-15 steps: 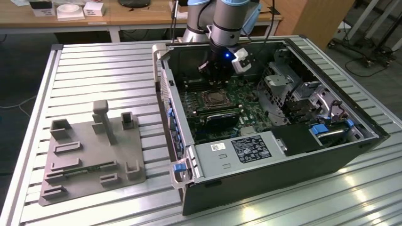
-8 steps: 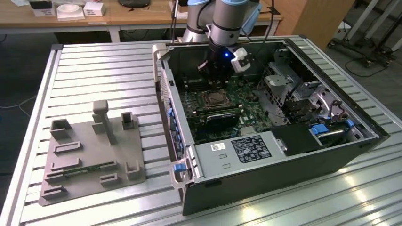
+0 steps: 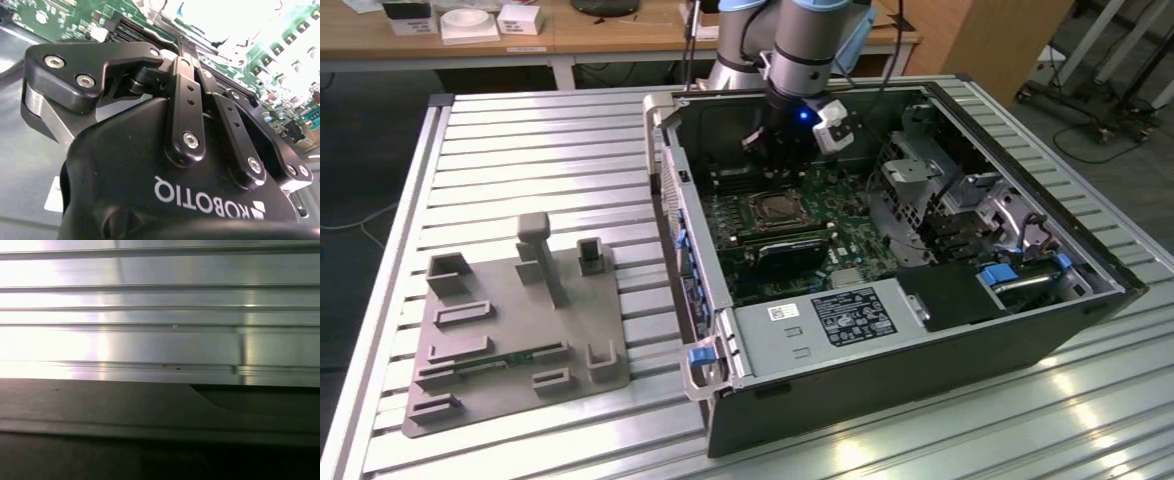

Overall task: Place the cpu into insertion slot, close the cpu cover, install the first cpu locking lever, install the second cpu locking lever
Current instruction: 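Install the first cpu locking lever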

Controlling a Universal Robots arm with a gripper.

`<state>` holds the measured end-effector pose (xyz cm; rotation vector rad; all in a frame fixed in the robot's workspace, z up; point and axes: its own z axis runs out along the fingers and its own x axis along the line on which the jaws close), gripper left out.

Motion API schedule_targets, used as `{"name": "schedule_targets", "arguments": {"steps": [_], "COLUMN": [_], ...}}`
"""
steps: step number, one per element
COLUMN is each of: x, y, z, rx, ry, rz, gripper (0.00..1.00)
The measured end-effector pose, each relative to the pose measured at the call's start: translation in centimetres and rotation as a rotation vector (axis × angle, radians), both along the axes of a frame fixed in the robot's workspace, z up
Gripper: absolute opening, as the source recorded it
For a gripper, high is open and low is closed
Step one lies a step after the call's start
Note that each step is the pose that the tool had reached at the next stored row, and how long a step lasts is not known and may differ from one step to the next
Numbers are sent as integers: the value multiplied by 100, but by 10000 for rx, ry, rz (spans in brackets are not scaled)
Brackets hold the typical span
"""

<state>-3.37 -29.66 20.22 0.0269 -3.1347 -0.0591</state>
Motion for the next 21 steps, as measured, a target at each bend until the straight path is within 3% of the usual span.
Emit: {"name": "schedule_targets", "arguments": {"steps": [21], "x": [99], "y": [19], "z": [-24], "rx": [55], "ry": [24], "rz": [0], "gripper": [11]}}
